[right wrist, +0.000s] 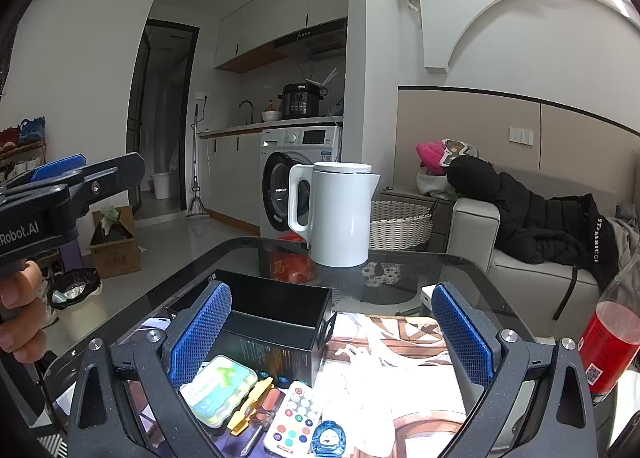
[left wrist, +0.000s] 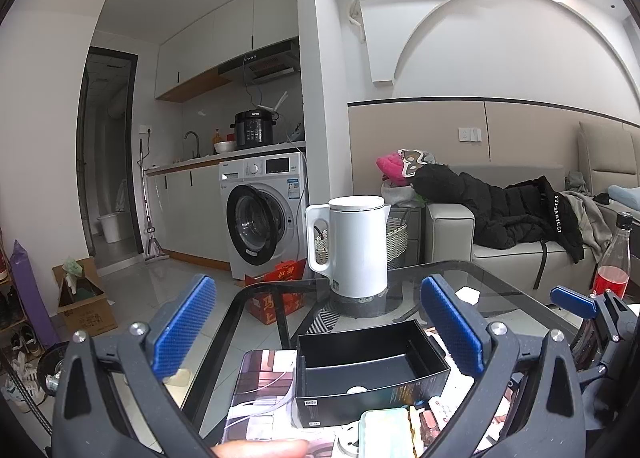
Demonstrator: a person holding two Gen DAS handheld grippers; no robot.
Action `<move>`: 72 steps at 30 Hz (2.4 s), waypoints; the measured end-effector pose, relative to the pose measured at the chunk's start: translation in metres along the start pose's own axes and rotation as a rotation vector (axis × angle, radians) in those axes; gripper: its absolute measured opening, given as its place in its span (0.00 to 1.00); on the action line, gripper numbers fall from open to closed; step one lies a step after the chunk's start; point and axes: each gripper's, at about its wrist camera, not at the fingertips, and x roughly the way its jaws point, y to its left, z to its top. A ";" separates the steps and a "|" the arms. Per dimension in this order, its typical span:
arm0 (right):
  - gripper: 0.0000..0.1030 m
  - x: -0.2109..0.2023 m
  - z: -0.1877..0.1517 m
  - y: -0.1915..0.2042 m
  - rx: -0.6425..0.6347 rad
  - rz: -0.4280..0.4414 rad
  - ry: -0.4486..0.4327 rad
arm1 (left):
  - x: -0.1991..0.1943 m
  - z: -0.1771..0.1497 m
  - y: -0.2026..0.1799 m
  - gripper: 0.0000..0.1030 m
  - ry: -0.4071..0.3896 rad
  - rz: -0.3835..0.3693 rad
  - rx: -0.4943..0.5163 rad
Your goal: Organize rigid objects
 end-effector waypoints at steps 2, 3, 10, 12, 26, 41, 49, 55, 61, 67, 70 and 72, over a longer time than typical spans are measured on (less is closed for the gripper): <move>0.99 -0.001 0.000 0.000 0.001 -0.003 -0.001 | 0.001 0.000 0.000 1.00 -0.003 0.001 0.003; 0.99 0.000 0.000 0.000 0.001 -0.003 -0.001 | 0.000 -0.001 0.000 1.00 -0.004 0.001 0.004; 0.99 0.000 0.000 0.000 -0.003 -0.002 -0.003 | 0.000 -0.002 0.001 1.00 -0.005 0.000 0.004; 0.99 0.000 0.000 0.000 -0.006 -0.001 -0.006 | -0.001 -0.002 0.001 1.00 -0.005 0.001 0.003; 0.99 -0.001 0.001 0.002 -0.011 0.000 -0.007 | 0.000 0.000 0.001 1.00 -0.011 -0.002 0.001; 0.99 0.000 0.003 0.002 -0.020 -0.001 -0.016 | -0.002 -0.001 0.002 1.00 -0.012 -0.008 0.003; 0.99 0.013 0.007 -0.005 -0.014 -0.006 0.046 | 0.010 -0.006 0.000 1.00 0.066 -0.007 0.019; 0.99 0.038 0.004 -0.016 -0.016 -0.011 0.174 | 0.045 -0.026 -0.003 1.00 0.291 -0.028 0.031; 0.99 0.078 -0.024 -0.023 -0.004 0.004 0.406 | 0.075 -0.056 -0.010 1.00 0.524 -0.057 0.030; 0.99 0.088 -0.041 -0.025 -0.025 0.032 0.493 | 0.081 -0.062 -0.017 1.00 0.574 -0.045 0.049; 0.99 0.084 -0.043 -0.026 -0.020 0.038 0.513 | 0.083 -0.062 -0.019 1.00 0.590 -0.051 0.056; 0.97 0.081 -0.043 -0.027 -0.020 0.036 0.537 | 0.086 -0.065 -0.020 1.00 0.611 -0.060 0.053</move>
